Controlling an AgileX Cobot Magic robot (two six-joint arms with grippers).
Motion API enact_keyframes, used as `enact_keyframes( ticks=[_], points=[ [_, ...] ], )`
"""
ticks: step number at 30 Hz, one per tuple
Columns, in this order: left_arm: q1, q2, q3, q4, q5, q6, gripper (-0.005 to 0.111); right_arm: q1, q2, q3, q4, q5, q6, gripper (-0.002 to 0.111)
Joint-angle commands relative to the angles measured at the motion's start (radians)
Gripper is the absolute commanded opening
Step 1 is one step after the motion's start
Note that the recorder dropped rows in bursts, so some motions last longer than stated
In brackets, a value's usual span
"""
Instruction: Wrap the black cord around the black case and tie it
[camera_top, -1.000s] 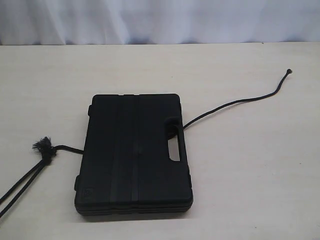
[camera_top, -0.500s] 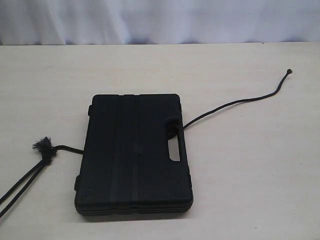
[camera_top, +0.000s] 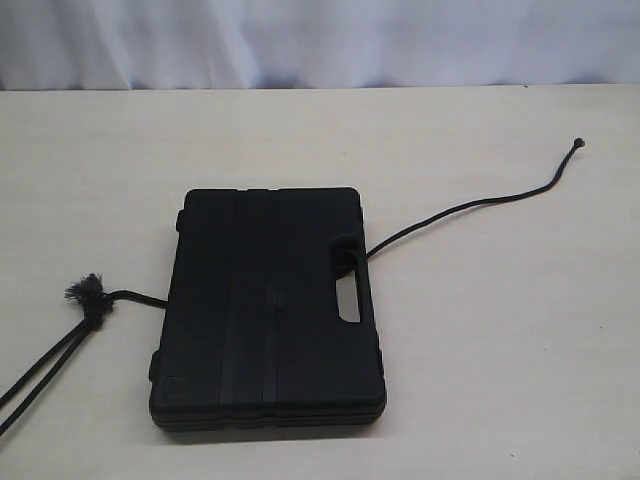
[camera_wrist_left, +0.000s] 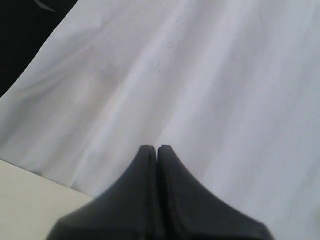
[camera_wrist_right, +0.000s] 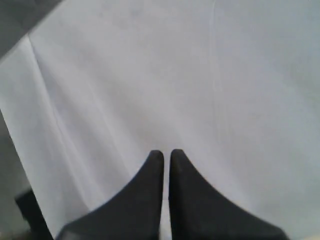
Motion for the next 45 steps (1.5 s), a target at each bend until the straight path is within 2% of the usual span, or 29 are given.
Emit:
enact_keyframes(
  ticks=[1,2,3,4,6,8,10,13,14,15,17,19,21,23,24,25,26,27,29,33,34,38,40,42,45],
  points=[
    [0.004,-0.003,0.003,-0.008,-0.019,-0.006,0.000,0.000,0.399,-0.150,-0.637,0.156,0.452,0.004],
    [0.004,-0.003,0.003,-0.008,-0.019,-0.006,0.000,0.000,0.539,-0.186,-0.868,0.146,0.638,0.004],
    [0.004,-0.003,0.003,-0.008,-0.019,-0.006,0.000,0.000,0.615,-0.210,-0.991,0.127,0.735,0.004],
    [0.004,-0.003,0.003,-0.008,-0.019,-0.006,0.000,0.000,0.756,-0.269,-1.227,0.063,0.912,0.004],
    [0.004,-0.003,0.003,-0.008,-0.011,-0.006,0.000,0.000,0.922,-0.389,-1.525,-0.016,1.175,0.004],
    [0.004,-0.003,0.003,-0.008,-0.011,-0.006,0.000,0.000,1.021,-0.469,-1.525,-0.025,1.166,0.004],
    [0.004,-0.003,0.003,-0.008,-0.011,-0.006,0.000,0.000,1.053,-0.536,-1.525,0.076,1.126,0.004],
    [0.004,-0.003,0.003,-0.008,-0.064,-0.006,0.000,0.000,1.026,-0.583,-1.525,0.424,0.974,0.004],
    [0.004,-0.003,0.003,-0.008,-0.118,-0.006,0.000,0.000,1.019,-0.588,-1.525,0.587,0.915,0.004],
    [0.004,-0.003,0.003,-0.008,-0.218,-0.009,0.000,0.000,1.022,-0.588,-1.525,0.828,0.806,0.004],
    [0.004,-0.003,-0.014,-0.008,-0.307,-0.027,0.000,0.000,1.045,-0.609,-1.451,1.026,0.584,0.004],
    [0.004,-0.003,-0.064,-0.006,-0.358,-0.084,0.000,-0.002,1.087,-0.670,-1.224,1.106,0.279,0.004],
    [0.004,0.066,-0.176,0.030,-0.358,-0.092,0.000,-0.002,1.171,-0.808,-0.675,1.175,-0.307,0.004],
    [0.004,0.139,-0.249,0.062,-0.341,-0.092,0.000,-0.002,1.217,-0.895,-0.265,1.243,-0.674,0.004],
    [0.004,0.184,-0.294,0.078,-0.309,-0.092,0.000,0.000,1.239,-0.930,-0.052,1.270,-0.819,0.004],
    [0.004,0.256,-0.360,0.103,-0.245,-0.076,0.000,0.013,1.258,-0.947,0.246,1.284,-1.004,0.005],
    [0.004,0.335,-0.430,0.138,-0.170,-0.046,0.000,0.048,1.265,-0.939,0.408,1.279,-1.123,0.005],
    [0.004,0.386,-0.471,0.158,-0.126,-0.021,0.000,0.079,1.267,-0.932,0.450,1.266,-1.149,0.005],
    [0.004,0.538,-0.587,0.187,0.014,0.059,0.000,0.179,1.269,-0.917,0.410,1.234,-1.110,0.005],
    [0.004,0.812,-0.875,0.249,0.492,0.196,0.000,0.371,1.280,-0.913,0.137,1.233,-0.814,0.012],
    [0.002,0.902,-0.969,0.266,0.666,0.221,0.000,0.409,1.286,-0.913,0.097,1.236,-0.775,0.017],
    [-0.005,1.139,-1.168,0.246,1.079,0.334,0.000,0.491,1.328,-0.913,0.152,1.197,-0.756,0.038],
    [-0.024,1.233,-1.203,0.208,1.176,0.367,0.000,0.509,1.357,-0.913,0.179,1.166,-0.756,0.047],
    [-0.061,1.304,-1.204,0.210,1.218,0.413,0.000,0.516,1.391,-0.913,0.186,1.140,-0.756,0.053],
    [-0.124,1.374,-1.199,0.213,1.220,0.490,0.005,0.516,1.437,-0.913,0.210,1.117,-0.752,0.054]
  ],
)
